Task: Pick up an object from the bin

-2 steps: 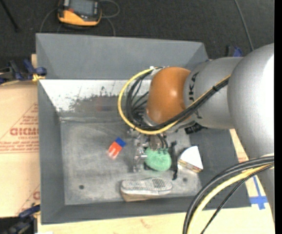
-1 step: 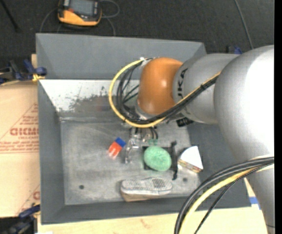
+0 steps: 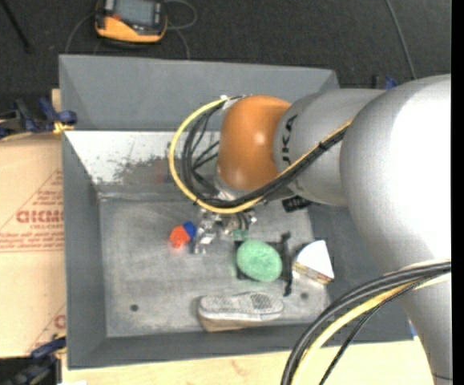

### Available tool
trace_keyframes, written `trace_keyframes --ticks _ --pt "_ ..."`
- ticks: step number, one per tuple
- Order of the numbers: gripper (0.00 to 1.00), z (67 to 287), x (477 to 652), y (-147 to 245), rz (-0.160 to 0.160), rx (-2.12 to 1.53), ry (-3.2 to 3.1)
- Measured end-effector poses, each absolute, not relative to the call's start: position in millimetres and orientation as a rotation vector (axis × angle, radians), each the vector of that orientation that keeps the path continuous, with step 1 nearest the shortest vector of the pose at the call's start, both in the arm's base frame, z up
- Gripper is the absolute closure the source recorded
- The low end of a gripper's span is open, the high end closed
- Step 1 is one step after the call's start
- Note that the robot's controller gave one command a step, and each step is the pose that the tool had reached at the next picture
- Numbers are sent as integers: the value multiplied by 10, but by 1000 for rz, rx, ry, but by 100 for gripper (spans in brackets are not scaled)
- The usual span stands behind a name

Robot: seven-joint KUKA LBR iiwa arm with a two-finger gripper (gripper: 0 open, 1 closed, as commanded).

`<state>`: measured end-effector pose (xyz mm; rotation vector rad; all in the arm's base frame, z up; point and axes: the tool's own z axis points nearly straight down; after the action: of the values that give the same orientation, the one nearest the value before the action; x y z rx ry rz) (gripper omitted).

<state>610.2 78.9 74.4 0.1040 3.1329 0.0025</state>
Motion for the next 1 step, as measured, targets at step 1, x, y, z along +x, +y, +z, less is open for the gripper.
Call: trace_keyframes --ticks 1 --pt "100 744 6102 788 3 104 3133"
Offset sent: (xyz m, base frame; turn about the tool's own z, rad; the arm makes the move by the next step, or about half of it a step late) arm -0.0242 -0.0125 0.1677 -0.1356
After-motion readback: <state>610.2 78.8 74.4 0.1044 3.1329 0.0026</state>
